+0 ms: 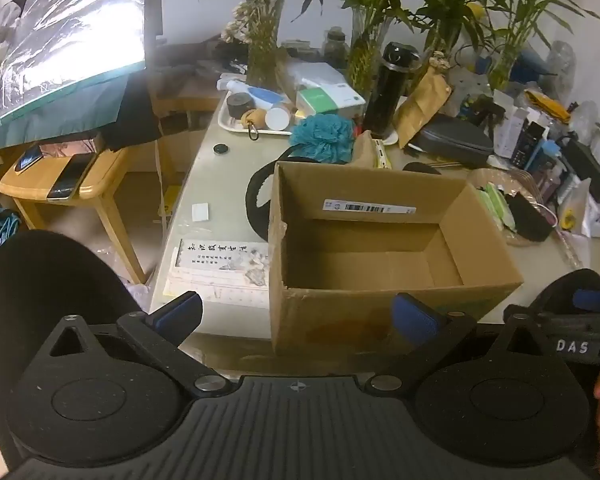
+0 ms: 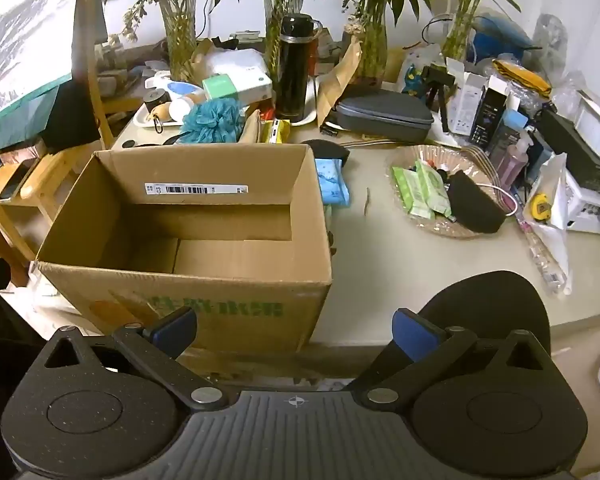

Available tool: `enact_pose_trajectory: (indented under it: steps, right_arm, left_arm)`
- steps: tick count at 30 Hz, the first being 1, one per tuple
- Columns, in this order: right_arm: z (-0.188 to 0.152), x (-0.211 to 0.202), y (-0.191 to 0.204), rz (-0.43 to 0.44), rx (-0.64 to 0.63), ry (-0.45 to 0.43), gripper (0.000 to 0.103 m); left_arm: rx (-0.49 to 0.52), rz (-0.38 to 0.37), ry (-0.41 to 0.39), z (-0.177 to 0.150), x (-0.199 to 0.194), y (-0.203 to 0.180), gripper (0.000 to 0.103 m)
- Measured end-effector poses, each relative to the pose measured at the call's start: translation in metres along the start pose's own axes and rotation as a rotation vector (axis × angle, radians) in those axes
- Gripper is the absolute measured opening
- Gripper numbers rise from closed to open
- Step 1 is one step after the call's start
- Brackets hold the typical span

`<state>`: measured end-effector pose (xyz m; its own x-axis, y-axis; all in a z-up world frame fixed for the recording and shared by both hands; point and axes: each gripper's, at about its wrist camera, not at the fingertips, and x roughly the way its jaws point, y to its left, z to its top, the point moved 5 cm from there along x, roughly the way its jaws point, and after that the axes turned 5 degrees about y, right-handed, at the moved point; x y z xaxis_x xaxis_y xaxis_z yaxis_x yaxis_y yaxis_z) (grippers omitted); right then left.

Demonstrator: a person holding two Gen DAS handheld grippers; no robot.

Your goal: Organize soft objects

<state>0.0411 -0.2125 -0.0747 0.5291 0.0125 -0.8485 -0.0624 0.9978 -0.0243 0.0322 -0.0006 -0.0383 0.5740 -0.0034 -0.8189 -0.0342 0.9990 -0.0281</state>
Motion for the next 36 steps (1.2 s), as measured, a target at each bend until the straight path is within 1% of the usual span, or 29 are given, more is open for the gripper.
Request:
enact_pose_trajectory:
  steps: [3,4,5,7,9,12,17,31,36]
  right_arm:
    - [0.004,-0.003,-0.001,0.008,0.005,-0.011,0.103]
    - [0.001,-0.009,-0.005,0.009,0.015,-0.04,0.103]
    - [0.001,-0.014,-0.004,-0.008,0.013,-0.042,0.103]
    - [0.002,-0.019,-0.004,-0.01,0.016,-0.032,0.103]
    - [0.006,-0.019,0.005,-0.032,0.001,-0.023,0.103]
    - [0.009,-0.025,0.007,-0.044,-0.005,-0.027,0.103]
    - [0.01,-0.027,0.007,-0.061,-0.005,-0.034,0.103]
    - [0.012,-0.022,0.024,-0.029,-0.049,-0.031,0.103]
    - [0.015,-0.02,0.028,-0.022,-0.062,-0.032,0.103]
  left_arm:
    - [0.013,0.012,0.003,-0.002,0.0,-0.005,0.103]
    - [0.003,0.009,0.003,-0.002,-0.003,-0.008,0.103]
    - [-0.008,-0.006,0.016,-0.001,-0.004,-0.008,0.103]
    - [-0.018,-0.015,0.038,-0.001,-0.003,-0.009,0.103]
    - [-0.024,-0.036,0.055,0.0,-0.001,-0.003,0.103]
    - [-0.019,-0.035,0.077,0.005,0.001,-0.005,0.103]
    - [-0.008,-0.036,0.073,0.007,0.0,-0.005,0.103]
    - [-0.021,-0.002,0.042,0.013,-0.005,0.004,0.103]
    - [-0.022,-0.002,0.036,0.014,-0.004,0.007,0.103]
